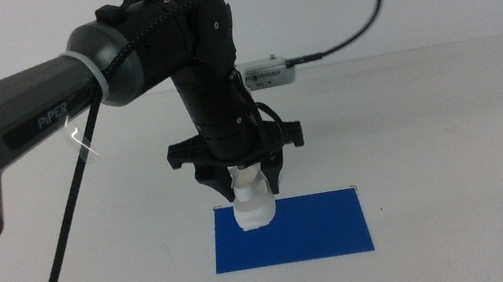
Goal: Use one arm to grab the shoe from the table and place it on the mat.
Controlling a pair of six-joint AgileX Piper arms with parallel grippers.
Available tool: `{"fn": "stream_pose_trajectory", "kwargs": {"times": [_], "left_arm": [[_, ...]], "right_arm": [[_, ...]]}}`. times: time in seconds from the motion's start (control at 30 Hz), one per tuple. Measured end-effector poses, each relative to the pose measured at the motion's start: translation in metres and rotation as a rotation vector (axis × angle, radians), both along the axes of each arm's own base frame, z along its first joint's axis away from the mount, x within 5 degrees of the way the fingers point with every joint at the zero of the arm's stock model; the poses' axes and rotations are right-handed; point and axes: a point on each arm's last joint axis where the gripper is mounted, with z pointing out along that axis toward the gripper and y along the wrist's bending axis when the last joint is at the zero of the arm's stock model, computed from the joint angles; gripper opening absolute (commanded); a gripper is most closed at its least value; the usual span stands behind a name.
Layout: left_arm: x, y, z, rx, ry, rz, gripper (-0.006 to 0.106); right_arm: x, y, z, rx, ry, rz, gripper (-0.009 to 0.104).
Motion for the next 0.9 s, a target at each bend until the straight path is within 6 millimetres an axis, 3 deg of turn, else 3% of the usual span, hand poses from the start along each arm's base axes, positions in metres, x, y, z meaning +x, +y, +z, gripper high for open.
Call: {"fn": "stream_pose_trajectory", "kwargs": {"times": [0.33, 0.7, 0.9], "left_arm": [[-0.0003, 0.0001, 0.0004, -0.046, 0.137, 0.662, -0.001], [-0.0003, 0.0001, 0.0004, -0.108, 0.323, 1.571, -0.001], [-0.0009, -0.0023, -0.0025, -0.107, 0.341, 1.655, -0.001]], "right_arm": [[0.0000, 0.0000, 0.0000, 0.000, 0.000, 0.000, 0.064], [0.0000, 0.0000, 0.0000, 0.000, 0.000, 0.000, 0.064], [0.0000, 0.0000, 0.0000, 0.000, 0.000, 0.000, 0.064]]}}
